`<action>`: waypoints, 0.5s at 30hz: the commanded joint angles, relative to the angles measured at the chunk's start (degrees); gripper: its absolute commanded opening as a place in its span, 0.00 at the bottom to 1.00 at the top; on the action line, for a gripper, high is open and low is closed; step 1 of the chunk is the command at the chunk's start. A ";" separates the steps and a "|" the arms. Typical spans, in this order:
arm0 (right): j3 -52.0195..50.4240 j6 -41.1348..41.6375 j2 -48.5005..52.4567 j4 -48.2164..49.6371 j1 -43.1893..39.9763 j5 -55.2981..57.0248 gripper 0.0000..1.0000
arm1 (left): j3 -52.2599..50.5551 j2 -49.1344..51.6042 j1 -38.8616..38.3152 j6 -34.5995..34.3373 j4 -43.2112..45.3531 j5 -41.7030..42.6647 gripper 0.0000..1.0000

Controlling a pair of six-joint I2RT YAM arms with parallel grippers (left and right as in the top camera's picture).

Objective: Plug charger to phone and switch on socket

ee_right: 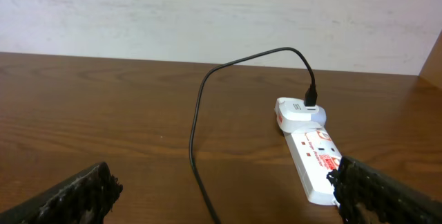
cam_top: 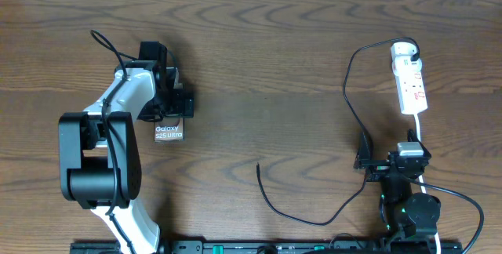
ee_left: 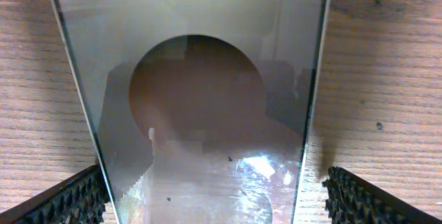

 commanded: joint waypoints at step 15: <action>-0.09 -0.70 -0.31 -0.26 -0.33 -0.50 0.99 | -1.38 0.70 0.04 -1.79 0.22 -4.98 0.98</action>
